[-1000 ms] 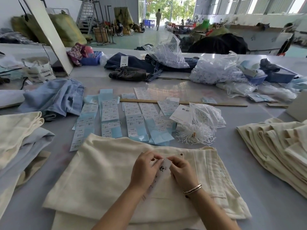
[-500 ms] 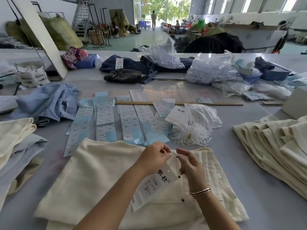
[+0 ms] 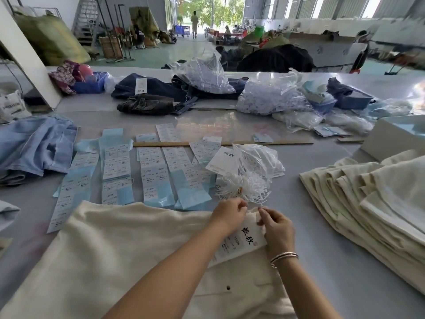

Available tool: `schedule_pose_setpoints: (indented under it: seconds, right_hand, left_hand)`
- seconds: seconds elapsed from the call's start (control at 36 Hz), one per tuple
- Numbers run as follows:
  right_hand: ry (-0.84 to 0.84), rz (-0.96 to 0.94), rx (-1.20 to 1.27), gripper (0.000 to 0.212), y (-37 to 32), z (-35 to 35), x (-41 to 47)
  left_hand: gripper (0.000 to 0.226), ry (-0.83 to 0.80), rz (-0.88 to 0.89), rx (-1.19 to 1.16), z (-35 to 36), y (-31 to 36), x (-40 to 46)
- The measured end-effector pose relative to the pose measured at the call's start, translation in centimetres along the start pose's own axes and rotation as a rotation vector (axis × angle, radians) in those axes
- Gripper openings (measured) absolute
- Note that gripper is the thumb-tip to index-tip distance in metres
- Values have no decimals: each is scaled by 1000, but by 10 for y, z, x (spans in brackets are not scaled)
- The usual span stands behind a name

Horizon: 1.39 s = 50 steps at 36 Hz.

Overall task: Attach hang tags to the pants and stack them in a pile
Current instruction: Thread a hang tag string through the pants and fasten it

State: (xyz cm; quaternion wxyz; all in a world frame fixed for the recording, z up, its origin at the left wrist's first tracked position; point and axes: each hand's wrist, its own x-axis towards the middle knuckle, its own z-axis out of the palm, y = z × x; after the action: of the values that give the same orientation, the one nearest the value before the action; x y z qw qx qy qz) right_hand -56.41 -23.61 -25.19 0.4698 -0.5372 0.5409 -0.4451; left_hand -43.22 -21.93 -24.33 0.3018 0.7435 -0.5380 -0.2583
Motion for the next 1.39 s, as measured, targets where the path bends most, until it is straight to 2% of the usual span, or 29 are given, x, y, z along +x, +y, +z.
schedule_pose_setpoints:
  seconds: [0.14,0.22,0.31,0.42,0.53,0.58,0.69,0.78,0.92,1.03,1.14,1.25,1.39]
  right_hand:
    - [45,-94,-258,10,10,-6,6]
    - [30,-116,-360,9,10,-10,9]
    - [1,-211,-456,9,5,-12,7]
    - [-59,-356,-636,12,-3,-13,4]
    - [-114,-280,-901,22,-11,-11,12]
    - [-124,-216,-943,25,-15,-8,14]
    - [-71,-188,-849,24,-18,1,14]
    - [-21,-204,-712,21,-15,4,9]
    - [39,-258,-562,21,-6,5,2]
    - [47,-307,-523,17,0,6,1]
    - [16,-338,-496,12,0,4,2]
    - [-18,-301,-408,14,-3,-5,-2]
    - [95,-92,74,42,-10,-22,-9]
  left_hand:
    - [29,-111,-50,166,7,12,15]
    - [26,-185,11,148,2,12,20]
    - [23,-190,41,103,-4,11,22]
    - [21,-18,70,48,-4,12,19]
    - [17,197,128,-28,1,12,5]
    - [16,275,167,-36,5,11,-2]
    - [15,326,222,-74,14,10,-15]
    - [14,306,169,-187,16,7,-18]
    - [19,104,-52,-375,5,5,-5]
    - [20,-26,-91,-451,2,7,3]
    - [1,16,-161,-569,8,7,5]
    - [8,98,-218,-630,9,8,5]
    - [11,213,-218,-740,3,6,-1]
